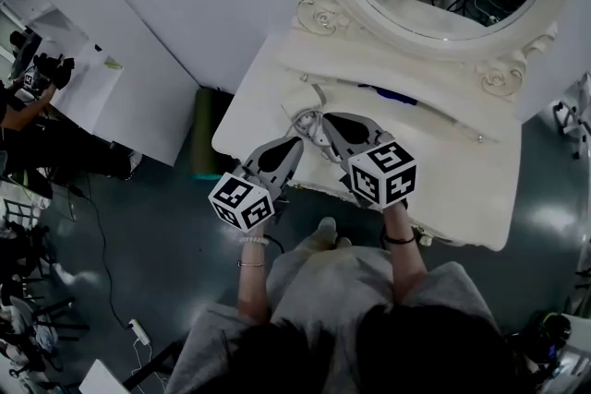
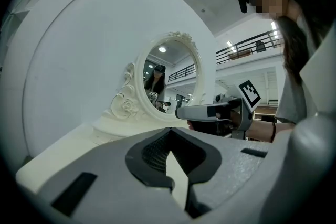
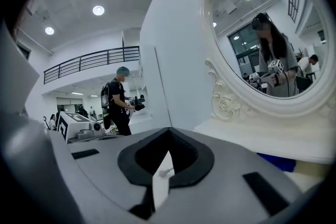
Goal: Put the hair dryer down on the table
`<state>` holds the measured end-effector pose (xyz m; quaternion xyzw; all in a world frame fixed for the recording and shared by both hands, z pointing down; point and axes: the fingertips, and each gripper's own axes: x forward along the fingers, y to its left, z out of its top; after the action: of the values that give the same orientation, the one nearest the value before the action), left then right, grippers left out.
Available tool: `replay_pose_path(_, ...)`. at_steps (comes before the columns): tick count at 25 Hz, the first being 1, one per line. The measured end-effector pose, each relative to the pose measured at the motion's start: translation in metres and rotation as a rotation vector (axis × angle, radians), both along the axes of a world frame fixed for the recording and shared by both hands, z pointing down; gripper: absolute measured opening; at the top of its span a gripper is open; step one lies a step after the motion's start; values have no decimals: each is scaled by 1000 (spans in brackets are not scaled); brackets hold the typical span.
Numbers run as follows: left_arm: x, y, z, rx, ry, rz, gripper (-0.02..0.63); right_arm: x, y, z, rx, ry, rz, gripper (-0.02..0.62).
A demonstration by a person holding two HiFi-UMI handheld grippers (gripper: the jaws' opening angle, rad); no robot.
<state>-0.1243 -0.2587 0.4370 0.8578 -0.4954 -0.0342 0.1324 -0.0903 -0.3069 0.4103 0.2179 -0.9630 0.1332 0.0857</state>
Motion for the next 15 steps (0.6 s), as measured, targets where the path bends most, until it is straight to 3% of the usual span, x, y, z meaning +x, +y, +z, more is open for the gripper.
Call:
replay_pose_path(8,10,25,-16,41,-40,-4,5,12,30,-9,77,-31,-28,-2)
replay_pose_path(15,30,40,-25,130,-48,-3,5,31,47,-10,94,-76,-39,-2)
